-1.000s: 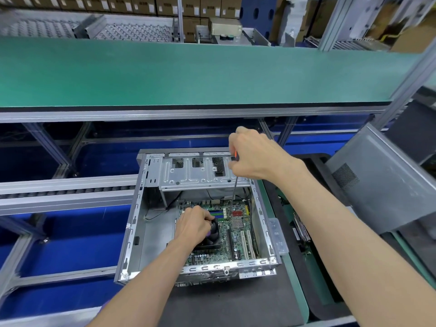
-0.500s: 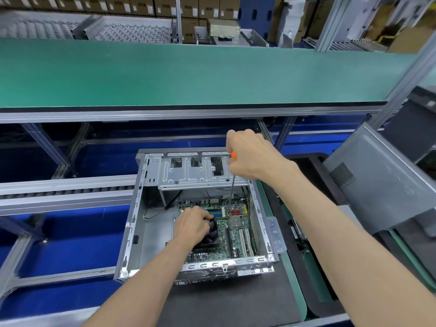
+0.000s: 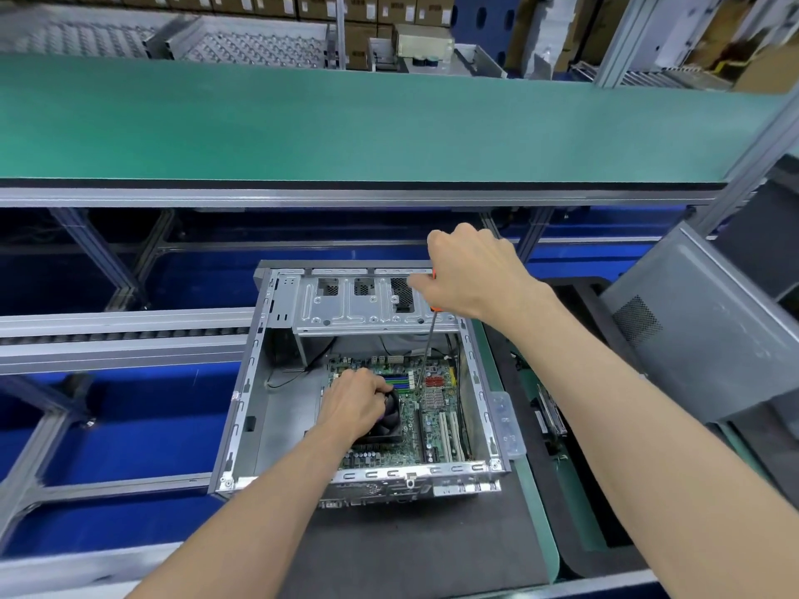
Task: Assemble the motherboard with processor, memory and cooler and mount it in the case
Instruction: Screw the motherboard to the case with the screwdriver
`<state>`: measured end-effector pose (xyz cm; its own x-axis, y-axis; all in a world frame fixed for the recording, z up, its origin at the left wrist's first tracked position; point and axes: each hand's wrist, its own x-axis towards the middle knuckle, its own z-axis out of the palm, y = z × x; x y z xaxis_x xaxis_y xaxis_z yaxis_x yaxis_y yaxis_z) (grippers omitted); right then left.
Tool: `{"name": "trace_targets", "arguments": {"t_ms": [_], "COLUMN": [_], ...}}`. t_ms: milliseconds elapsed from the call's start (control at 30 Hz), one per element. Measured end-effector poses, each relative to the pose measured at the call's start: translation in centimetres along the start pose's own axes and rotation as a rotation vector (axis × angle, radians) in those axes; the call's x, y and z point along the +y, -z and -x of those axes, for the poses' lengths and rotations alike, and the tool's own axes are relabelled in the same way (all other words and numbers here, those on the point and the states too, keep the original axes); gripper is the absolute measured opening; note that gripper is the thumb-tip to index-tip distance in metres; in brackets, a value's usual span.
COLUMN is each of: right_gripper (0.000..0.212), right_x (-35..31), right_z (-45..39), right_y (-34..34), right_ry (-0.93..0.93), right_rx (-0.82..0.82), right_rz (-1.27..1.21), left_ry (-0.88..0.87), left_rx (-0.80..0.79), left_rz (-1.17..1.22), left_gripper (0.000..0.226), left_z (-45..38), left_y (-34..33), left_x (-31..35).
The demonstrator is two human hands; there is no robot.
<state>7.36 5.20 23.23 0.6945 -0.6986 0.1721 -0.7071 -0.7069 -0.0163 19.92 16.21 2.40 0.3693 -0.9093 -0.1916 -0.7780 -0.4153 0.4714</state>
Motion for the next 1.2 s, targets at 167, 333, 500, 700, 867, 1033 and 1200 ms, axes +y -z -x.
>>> {"name": "trace_targets", "arguments": {"t_ms": [167, 333, 500, 700, 867, 1033, 1200], "right_gripper": [0.008, 0.022, 0.015, 0.022, 0.027, 0.018, 0.026], "right_x": [0.8, 1.0, 1.4, 1.2, 0.6, 1.1, 1.2], "right_z": [0.1, 0.6, 0.7, 0.9, 1.3, 1.3, 1.1], "right_y": [0.3, 0.2, 0.4, 0.8, 0.5, 0.6, 0.8], "right_ry": [0.04, 0.05, 0.068, 0.158, 0.095, 0.155, 0.126], "right_rx": [-0.089, -0.026, -0.057, -0.125, 0.028, -0.069, -0.013], "right_rz": [-0.115, -0.009, -0.039, -0.124, 0.101, -0.116, 0.023], "left_ry": [-0.007, 0.023, 0.033, 0.023, 0.022, 0.018, 0.023], "left_rx": [-0.003, -0.004, -0.016, -0.005, 0.006, 0.008, 0.001], "left_rz": [0.005, 0.03, 0.048, 0.045, 0.037, 0.026, 0.027], "left_gripper": [0.047, 0.045, 0.043, 0.037, 0.036, 0.036, 0.038], "left_z": [-0.1, -0.3, -0.4, -0.4, -0.4, -0.3, -0.2], "left_y": [0.0, -0.2, -0.1, -0.2, -0.2, -0.1, 0.1], "left_x": [0.0, -0.1, -0.2, -0.1, 0.0, 0.2, 0.2]}}
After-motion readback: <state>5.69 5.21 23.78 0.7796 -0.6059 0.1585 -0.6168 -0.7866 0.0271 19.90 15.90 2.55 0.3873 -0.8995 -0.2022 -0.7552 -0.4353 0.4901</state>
